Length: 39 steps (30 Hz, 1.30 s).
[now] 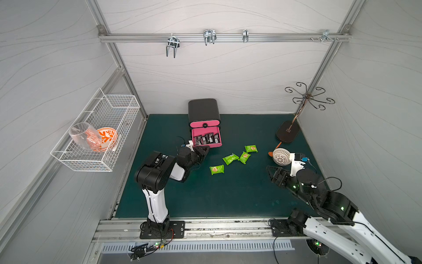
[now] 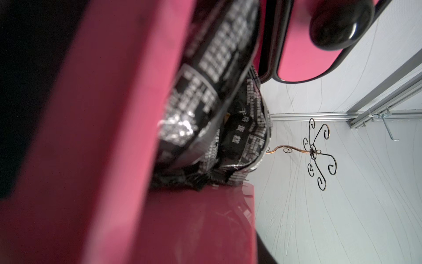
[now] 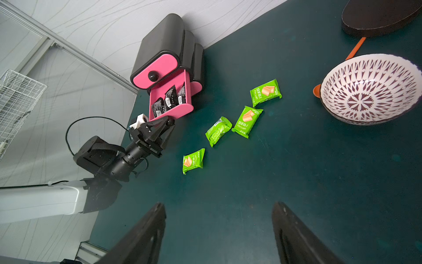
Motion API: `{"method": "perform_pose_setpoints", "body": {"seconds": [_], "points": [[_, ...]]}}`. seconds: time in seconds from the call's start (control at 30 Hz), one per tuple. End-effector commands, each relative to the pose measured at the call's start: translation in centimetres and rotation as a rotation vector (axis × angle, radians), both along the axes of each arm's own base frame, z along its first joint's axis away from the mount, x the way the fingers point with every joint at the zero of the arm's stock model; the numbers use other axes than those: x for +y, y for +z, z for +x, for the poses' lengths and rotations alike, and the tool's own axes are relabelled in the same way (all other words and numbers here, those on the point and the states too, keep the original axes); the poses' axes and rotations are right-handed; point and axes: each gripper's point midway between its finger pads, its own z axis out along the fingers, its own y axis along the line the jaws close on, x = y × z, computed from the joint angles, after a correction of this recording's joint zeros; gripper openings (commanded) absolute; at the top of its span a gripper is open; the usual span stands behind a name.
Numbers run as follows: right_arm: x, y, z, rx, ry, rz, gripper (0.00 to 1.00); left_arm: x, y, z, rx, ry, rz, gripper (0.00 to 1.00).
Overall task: Place the cookies into the drawer by color
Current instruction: Close the drawer in the storage box.
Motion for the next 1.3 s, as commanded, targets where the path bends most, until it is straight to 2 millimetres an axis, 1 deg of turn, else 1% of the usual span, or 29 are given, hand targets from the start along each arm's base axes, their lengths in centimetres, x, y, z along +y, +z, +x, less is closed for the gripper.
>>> {"method": "perform_pose_setpoints", "body": {"seconds": [0.0, 0.1, 0.23, 0.33, 0.5, 0.67, 0.8, 0.93, 1.03, 1.13, 1.17, 1.27], "points": [[-0.8, 0.2, -0.1, 0.0, -0.03, 0.002, 0.78, -0.1, 5.5, 2.2, -0.193, 0.018, -0.039, 0.28], [-1.0, 0.1, -0.1, -0.001, -0.035, 0.001, 0.78, 0.2, 5.7, 2.8, -0.193, 0.032, -0.033, 0.28], [-0.9, 0.1, -0.1, 0.0, -0.036, 0.007, 0.78, 1.1, 5.7, 3.8, -0.184, 0.074, -0.021, 0.28], [-0.8, 0.1, -0.1, 0.001, -0.034, 0.009, 0.77, 1.6, 5.7, 4.9, -0.195, 0.091, -0.025, 0.29], [-0.9, 0.1, -0.2, 0.001, -0.033, 0.006, 0.78, 2.0, 5.4, 6.6, -0.183, 0.116, -0.069, 0.3], [-1.0, 0.1, -0.2, 0.0, -0.037, 0.004, 0.78, 1.9, 5.6, 7.5, -0.188, 0.127, -0.093, 0.35], [-0.9, 0.2, -0.1, -0.003, -0.036, 0.006, 0.78, 2.7, 5.5, 8.0, -0.179, 0.16, -0.089, 0.37], [-0.8, 0.3, -0.1, -0.002, -0.034, 0.005, 0.78, 3.5, 6.0, 8.6, -0.186, 0.181, -0.107, 0.38], [-0.8, 0.3, 0.0, -0.003, -0.033, 0.008, 0.78, 3.8, 6.4, 8.9, -0.193, 0.181, -0.118, 0.44], [-0.7, 0.3, 0.0, -0.002, -0.031, 0.01, 0.78, 3.9, 6.8, 8.8, -0.202, 0.179, -0.125, 0.53], [-0.7, 0.3, -0.1, -0.001, -0.03, 0.008, 0.78, 4.0, 7.0, 8.6, -0.206, 0.179, -0.127, 0.54], [-0.8, 0.4, -0.1, -0.004, -0.031, 0.007, 0.78, 4.5, 7.6, 7.8, -0.213, 0.183, -0.125, 0.54]]}}
